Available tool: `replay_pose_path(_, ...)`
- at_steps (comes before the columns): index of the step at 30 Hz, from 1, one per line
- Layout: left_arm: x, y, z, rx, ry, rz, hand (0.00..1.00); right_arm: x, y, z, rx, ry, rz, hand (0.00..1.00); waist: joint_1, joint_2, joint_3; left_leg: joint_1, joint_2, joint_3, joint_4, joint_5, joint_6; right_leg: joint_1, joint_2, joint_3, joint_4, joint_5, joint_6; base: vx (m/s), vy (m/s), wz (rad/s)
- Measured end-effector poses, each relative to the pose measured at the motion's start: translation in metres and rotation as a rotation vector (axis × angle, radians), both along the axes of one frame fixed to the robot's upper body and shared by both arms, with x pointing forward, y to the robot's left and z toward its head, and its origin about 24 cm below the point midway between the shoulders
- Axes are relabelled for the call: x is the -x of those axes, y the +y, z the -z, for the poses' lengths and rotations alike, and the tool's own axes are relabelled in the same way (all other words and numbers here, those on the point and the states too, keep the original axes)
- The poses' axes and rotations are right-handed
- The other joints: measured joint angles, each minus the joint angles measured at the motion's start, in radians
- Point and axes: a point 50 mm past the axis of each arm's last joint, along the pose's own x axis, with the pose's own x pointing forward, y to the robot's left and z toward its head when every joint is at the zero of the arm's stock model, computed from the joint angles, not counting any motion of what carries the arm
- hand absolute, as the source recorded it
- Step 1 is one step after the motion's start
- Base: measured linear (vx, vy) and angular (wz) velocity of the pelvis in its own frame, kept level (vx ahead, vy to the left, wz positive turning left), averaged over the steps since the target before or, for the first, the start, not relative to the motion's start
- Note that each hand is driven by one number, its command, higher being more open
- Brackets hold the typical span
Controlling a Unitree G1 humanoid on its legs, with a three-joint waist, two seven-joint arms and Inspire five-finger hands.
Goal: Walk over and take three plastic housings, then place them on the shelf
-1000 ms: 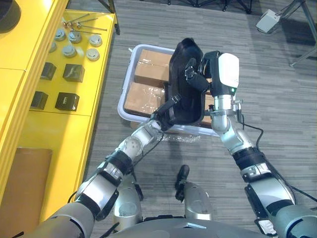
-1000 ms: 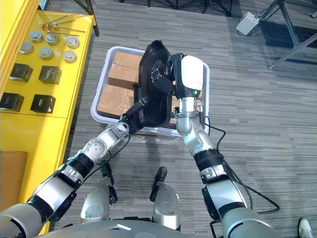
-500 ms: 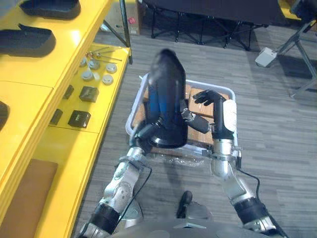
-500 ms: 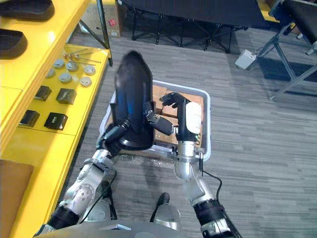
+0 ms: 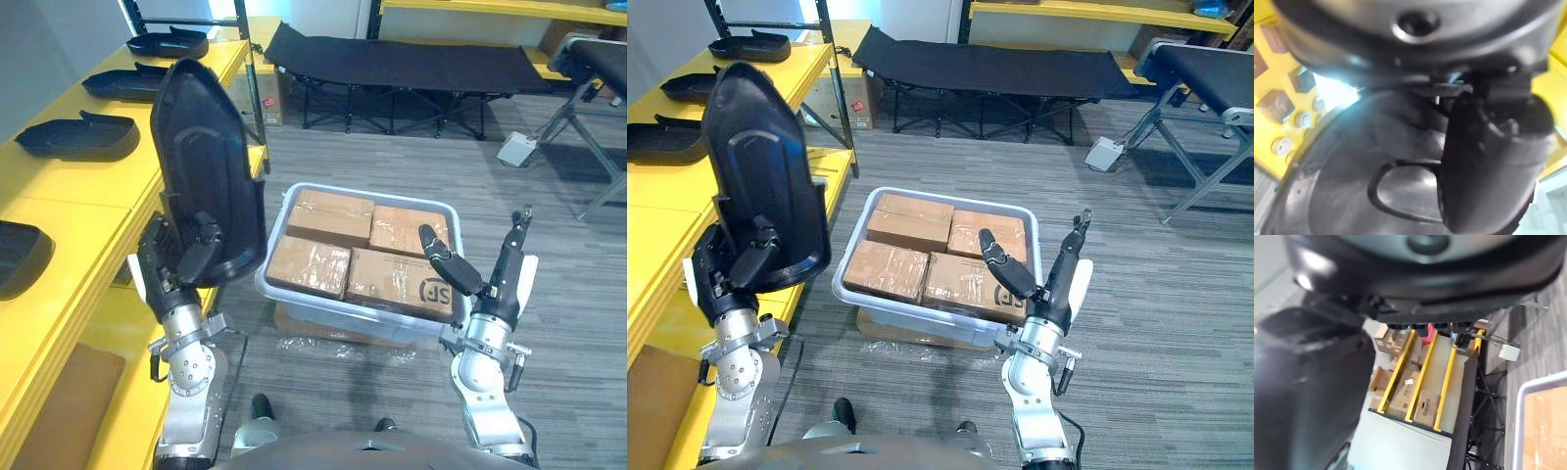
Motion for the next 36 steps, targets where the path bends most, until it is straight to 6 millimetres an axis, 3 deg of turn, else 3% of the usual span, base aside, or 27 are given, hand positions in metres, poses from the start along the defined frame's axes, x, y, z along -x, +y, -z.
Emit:
replay_pose_path(2, 0.005, 0.008, -0.001, -0.022, -0.005, -0.081, 0.00, 0.010, -0.003, 0.012, -0.133, 0.046, -0.001, 1.00, 0.000, -0.002, -0.012, 0.000, 0.000, 0.003, 0.002, -0.001, 0.002, 0.001, 0.002, 0.003, -0.008, 0.002, 0.001, 0.05, -0.007, -0.05)
replay_pose_path(9, 0.025, 0.020, -0.019, -0.018, -0.082, -0.203, 0.00, 0.020, -0.004, 0.042, -0.248, 0.176, -0.043, 1.00, 0.003, 0.015, -0.021, -0.004, -0.003, -0.030, 0.003, -0.002, 0.002, 0.026, 0.004, -0.029, -0.011, 0.003, 0.004, 0.05, -0.010, 0.11)
replay_pose_path(14, 0.040, 0.028, -0.017, 0.010, -0.074, -0.313, 0.00, 0.005, 0.013, 0.050, -0.274, 0.210, -0.165, 1.00, 0.044, 0.035, -0.028, -0.025, -0.005, -0.105, 0.004, 0.004, 0.002, 0.052, 0.011, -0.099, -0.008, -0.013, 0.006, 0.01, -0.022, 0.43)
replay_pose_path(16, 0.048, 0.032, -0.013, 0.017, -0.053, -0.350, 0.00, 0.000, 0.023, 0.050, -0.275, 0.217, -0.219, 1.00, 0.060, 0.038, -0.029, -0.050, -0.005, -0.148, 0.002, 0.005, 0.010, 0.077, 0.015, -0.171, 0.012, -0.038, 0.009, -0.02, -0.033, 1.02)
replay_pose_path(18, 0.052, 0.036, -0.012, 0.022, -0.047, -0.360, 0.00, -0.002, 0.027, 0.049, -0.272, 0.217, -0.239, 1.00, 0.052, 0.036, -0.029, -0.080, 0.020, -0.061, 0.031, -0.003, 0.030, 0.110, 0.018, -0.281, 0.029, -0.056, 0.014, -0.01, -0.026, 1.69)
replay_pose_path(20, 0.054, 0.036, -0.013, 0.033, -0.070, -0.341, 0.00, -0.003, 0.018, 0.048, -0.242, 0.222, -0.221, 1.00, 0.058, 0.044, -0.022, -0.132, 0.076, 0.129, 0.115, 0.020, 0.071, 0.156, 0.006, -0.430, 0.084, -0.094, 0.031, 0.02, 0.039, 2.05)
replay_pose_path(22, 0.058, 0.039, -0.013, 0.035, -0.081, -0.357, 0.00, -0.004, 0.014, 0.046, -0.225, 0.219, -0.218, 1.00, 0.069, 0.044, -0.021, -0.142, 0.066, 0.138, 0.122, 0.023, 0.074, 0.168, -0.013, -0.469, 0.116, -0.115, 0.042, 0.02, 0.072, 0.98)
replay_pose_path(23, 0.066, 0.045, -0.013, 0.047, -0.091, -0.391, 0.00, -0.008, 0.016, 0.043, -0.206, 0.206, -0.232, 1.00, 0.087, 0.044, -0.017, -0.142, 0.048, 0.123, 0.116, 0.025, 0.079, 0.172, -0.033, -0.467, 0.139, -0.133, 0.045, 0.02, 0.098, 0.49)
replay_pose_path(27, 0.078, 0.053, -0.017, 0.050, -0.109, -0.445, 0.00, -0.013, 0.026, 0.039, -0.200, 0.178, -0.291, 1.00, 0.106, 0.039, -0.004, -0.138, 0.028, 0.126, 0.116, 0.021, 0.087, 0.174, -0.051, -0.457, 0.143, -0.142, 0.043, -0.01, 0.099, 0.07)
replay_pose_path(32, 0.074, 0.049, -0.018, 0.044, -0.117, -0.387, 0.00, -0.013, 0.029, 0.039, -0.196, 0.177, -0.312, 1.00, 0.107, 0.026, 0.020, -0.145, 0.023, 0.124, 0.122, 0.021, 0.095, 0.161, -0.067, -0.454, 0.171, -0.164, 0.053, -0.04, 0.077, 0.01)
replay_pose_path(36, 0.064, 0.042, -0.022, 0.057, -0.159, -0.324, 0.00, -0.020, 0.028, 0.031, -0.192, 0.126, -0.279, 1.00, 0.113, 0.023, 0.063, -0.222, 0.028, 0.093, 0.295, -0.065, 0.125, 0.143, -0.137, -0.461, 0.298, -0.224, 0.072, -0.01, 0.080, 0.17)
